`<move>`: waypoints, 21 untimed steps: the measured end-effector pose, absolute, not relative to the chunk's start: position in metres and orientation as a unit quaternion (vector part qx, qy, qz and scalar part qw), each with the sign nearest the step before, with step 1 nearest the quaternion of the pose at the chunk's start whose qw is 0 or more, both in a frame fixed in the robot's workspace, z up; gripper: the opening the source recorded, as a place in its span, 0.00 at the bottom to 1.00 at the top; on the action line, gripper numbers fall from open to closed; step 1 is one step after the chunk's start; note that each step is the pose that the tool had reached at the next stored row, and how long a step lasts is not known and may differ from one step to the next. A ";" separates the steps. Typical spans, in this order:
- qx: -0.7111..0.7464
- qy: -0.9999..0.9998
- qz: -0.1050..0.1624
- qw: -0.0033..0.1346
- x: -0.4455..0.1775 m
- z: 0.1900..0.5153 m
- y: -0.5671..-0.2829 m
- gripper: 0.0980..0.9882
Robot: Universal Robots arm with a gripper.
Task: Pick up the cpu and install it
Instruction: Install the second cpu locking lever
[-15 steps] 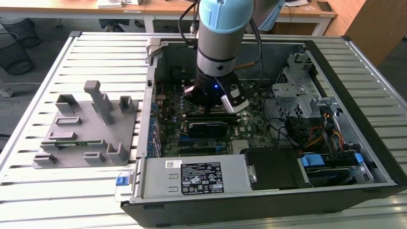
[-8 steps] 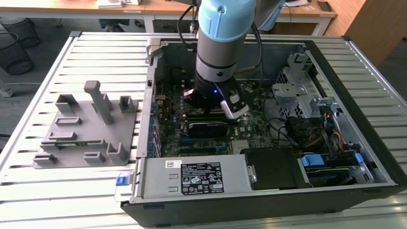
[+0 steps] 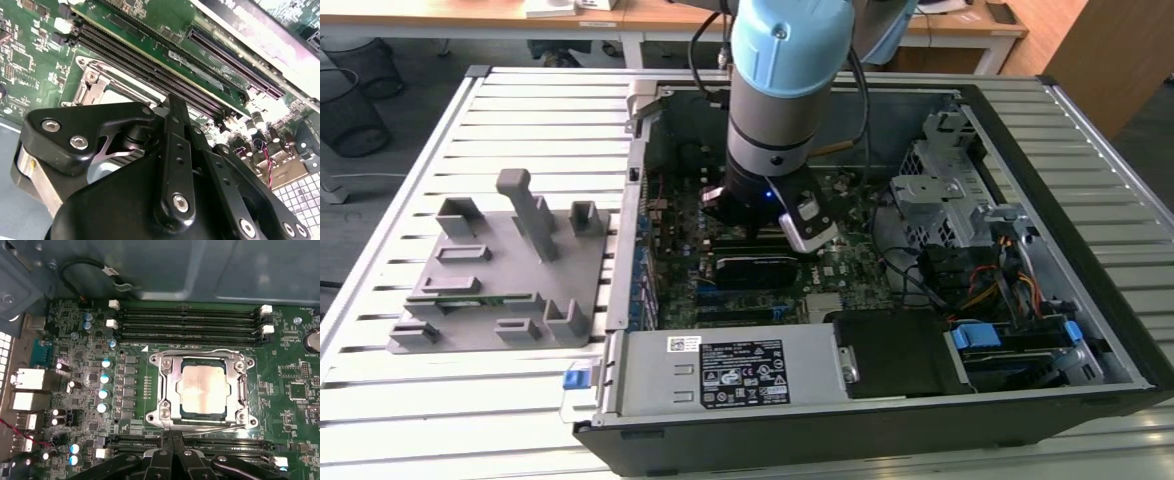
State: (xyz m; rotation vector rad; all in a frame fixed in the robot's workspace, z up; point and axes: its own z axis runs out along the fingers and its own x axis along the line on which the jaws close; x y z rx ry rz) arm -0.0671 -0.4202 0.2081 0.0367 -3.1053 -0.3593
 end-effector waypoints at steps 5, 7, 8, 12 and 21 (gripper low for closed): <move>0.012 -0.992 -0.122 0.008 -0.072 0.206 -0.422 0.01; 0.012 -0.992 -0.126 0.008 -0.073 0.204 -0.423 0.01; 0.012 -0.992 -0.129 0.008 -0.073 0.203 -0.423 0.01; 0.012 -0.990 -0.137 0.007 -0.074 0.200 -0.424 0.01; 0.012 -0.989 -0.148 0.007 -0.079 0.195 -0.425 0.01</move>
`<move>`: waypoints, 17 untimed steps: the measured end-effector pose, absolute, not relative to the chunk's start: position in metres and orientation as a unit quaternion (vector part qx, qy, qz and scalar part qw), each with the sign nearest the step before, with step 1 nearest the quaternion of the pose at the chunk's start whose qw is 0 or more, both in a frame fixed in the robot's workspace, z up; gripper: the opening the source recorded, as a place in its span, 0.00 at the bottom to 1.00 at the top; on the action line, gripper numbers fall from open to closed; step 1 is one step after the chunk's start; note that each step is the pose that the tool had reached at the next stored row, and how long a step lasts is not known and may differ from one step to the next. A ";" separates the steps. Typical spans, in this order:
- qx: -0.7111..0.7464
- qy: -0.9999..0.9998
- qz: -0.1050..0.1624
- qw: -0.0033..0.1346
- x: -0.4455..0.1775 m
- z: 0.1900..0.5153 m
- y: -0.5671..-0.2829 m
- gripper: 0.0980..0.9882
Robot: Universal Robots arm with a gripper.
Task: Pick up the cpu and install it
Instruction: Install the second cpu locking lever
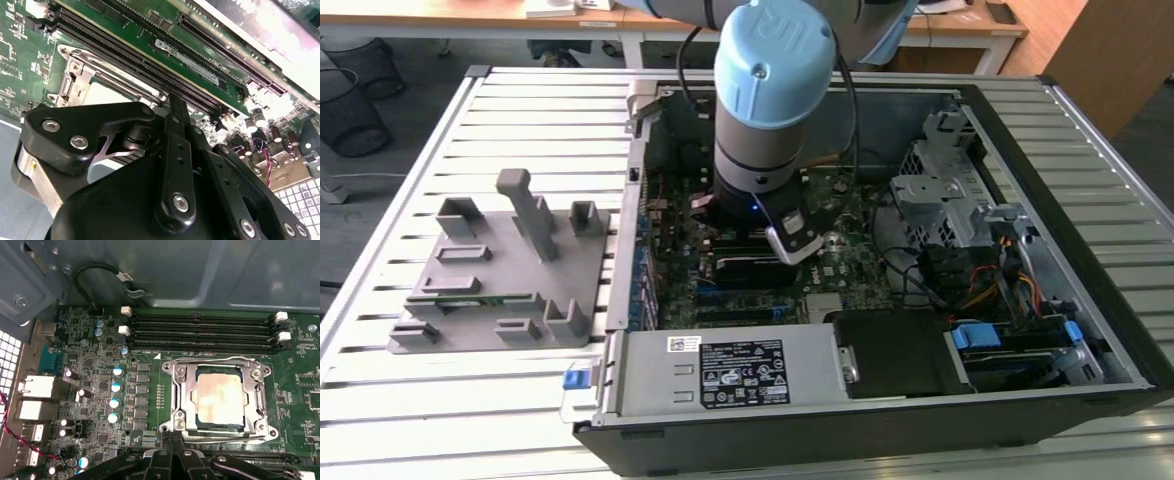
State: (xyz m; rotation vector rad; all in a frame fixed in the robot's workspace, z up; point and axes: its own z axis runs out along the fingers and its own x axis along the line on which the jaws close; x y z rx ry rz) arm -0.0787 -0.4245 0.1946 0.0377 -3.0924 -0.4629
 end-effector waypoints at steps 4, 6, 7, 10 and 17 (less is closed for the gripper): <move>0.012 -0.988 -0.152 0.007 -0.079 0.192 -0.425 0.01; 0.012 -0.988 -0.153 0.007 -0.080 0.192 -0.425 0.01; 0.012 -0.988 -0.154 0.007 -0.080 0.191 -0.425 0.01; 0.012 -0.988 -0.156 0.007 -0.081 0.190 -0.425 0.01; 0.012 -0.987 -0.159 0.007 -0.082 0.189 -0.423 0.01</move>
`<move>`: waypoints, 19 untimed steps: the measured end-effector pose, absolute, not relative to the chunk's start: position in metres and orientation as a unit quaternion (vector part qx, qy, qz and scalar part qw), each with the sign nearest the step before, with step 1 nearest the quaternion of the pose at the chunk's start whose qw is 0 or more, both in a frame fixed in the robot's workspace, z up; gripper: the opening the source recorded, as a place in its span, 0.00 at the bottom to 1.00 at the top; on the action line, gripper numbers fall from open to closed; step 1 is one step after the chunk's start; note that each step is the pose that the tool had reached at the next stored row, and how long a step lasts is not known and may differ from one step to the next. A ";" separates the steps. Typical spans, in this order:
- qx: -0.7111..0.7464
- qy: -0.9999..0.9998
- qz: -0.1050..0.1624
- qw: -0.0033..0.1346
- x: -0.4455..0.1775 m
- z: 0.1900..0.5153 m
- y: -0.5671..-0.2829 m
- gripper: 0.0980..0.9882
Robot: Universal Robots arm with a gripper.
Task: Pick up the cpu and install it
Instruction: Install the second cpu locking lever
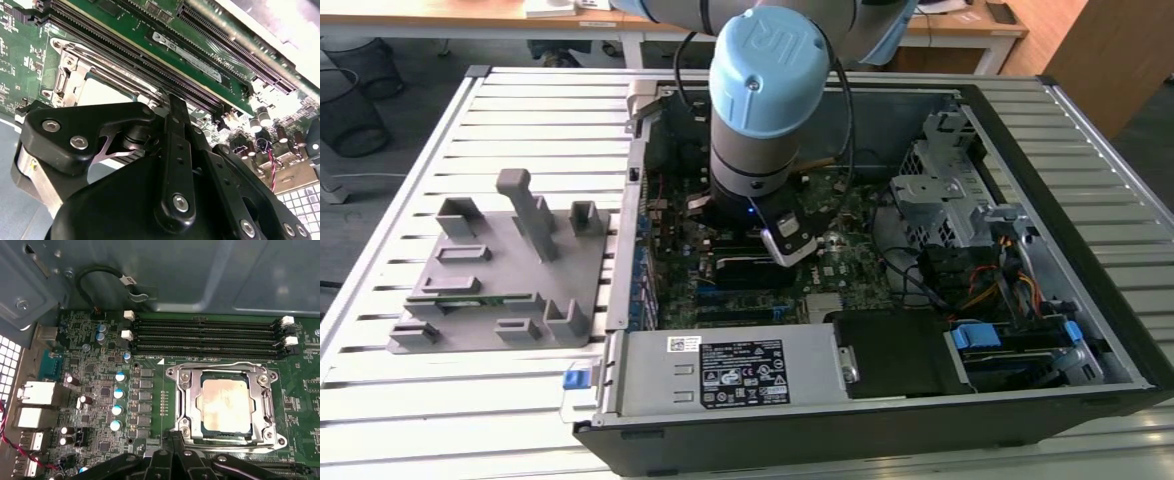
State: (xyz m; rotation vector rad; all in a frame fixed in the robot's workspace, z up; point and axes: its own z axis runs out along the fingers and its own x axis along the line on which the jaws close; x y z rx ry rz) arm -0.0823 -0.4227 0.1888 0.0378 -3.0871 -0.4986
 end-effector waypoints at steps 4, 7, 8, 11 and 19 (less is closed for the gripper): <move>0.012 -0.987 -0.161 0.007 -0.083 0.188 -0.421 0.01; 0.012 -0.987 -0.162 0.007 -0.083 0.188 -0.420 0.01; 0.012 -0.987 -0.162 0.007 -0.084 0.188 -0.420 0.01; 0.012 -0.987 -0.162 0.007 -0.084 0.194 -0.420 0.01; 0.012 -0.987 -0.162 0.007 -0.084 0.212 -0.420 0.01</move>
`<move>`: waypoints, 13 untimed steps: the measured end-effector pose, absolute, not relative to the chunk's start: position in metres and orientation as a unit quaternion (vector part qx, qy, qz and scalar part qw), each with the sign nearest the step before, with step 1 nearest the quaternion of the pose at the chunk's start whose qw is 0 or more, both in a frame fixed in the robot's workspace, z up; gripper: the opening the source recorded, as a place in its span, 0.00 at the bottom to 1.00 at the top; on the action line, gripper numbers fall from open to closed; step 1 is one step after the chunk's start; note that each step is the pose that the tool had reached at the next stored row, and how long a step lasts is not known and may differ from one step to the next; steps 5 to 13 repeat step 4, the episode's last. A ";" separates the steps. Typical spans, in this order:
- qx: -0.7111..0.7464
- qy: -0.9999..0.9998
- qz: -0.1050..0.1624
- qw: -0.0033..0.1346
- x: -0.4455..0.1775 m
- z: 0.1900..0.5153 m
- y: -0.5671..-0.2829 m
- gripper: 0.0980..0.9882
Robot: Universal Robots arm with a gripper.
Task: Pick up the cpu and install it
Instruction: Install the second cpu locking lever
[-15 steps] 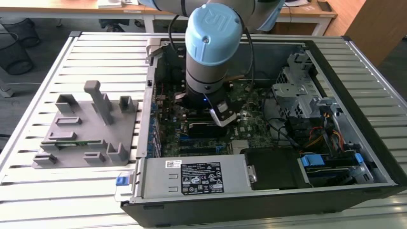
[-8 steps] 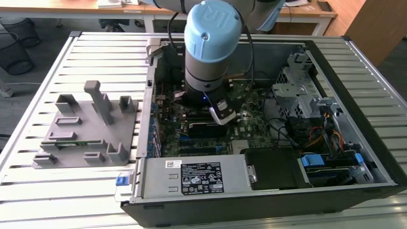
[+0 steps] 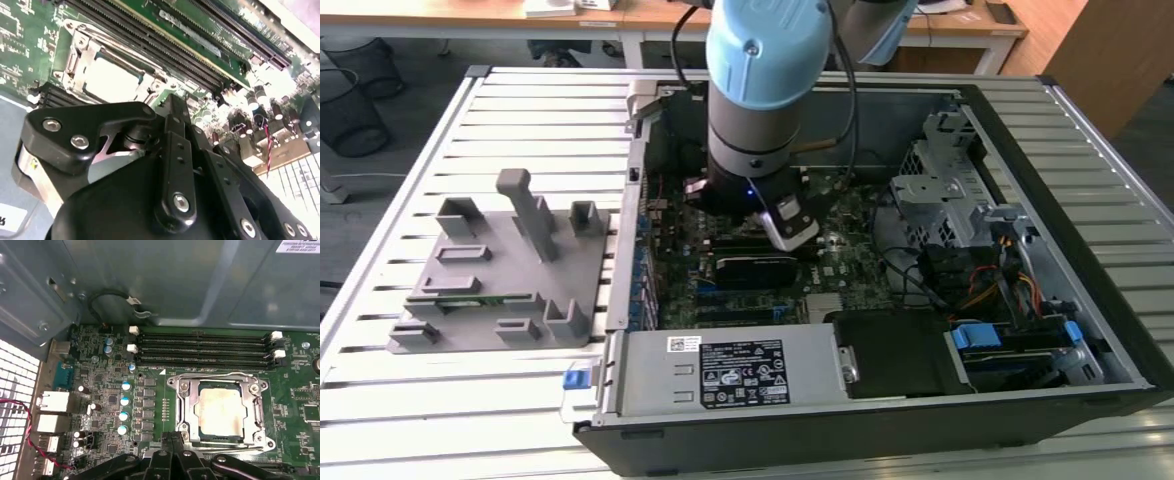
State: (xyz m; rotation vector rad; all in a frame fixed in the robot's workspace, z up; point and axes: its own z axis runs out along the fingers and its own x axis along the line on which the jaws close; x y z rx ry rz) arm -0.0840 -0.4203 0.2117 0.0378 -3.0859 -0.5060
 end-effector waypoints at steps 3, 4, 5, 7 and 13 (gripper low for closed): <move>0.012 -0.987 -0.162 0.007 -0.084 0.213 -0.420 0.01; 0.012 -0.987 -0.162 0.007 -0.084 0.213 -0.420 0.01; 0.012 -0.987 -0.162 0.007 -0.084 0.213 -0.420 0.01; 0.012 -0.987 -0.162 0.007 -0.084 0.213 -0.420 0.01; 0.012 -0.987 -0.162 0.007 -0.084 0.213 -0.420 0.01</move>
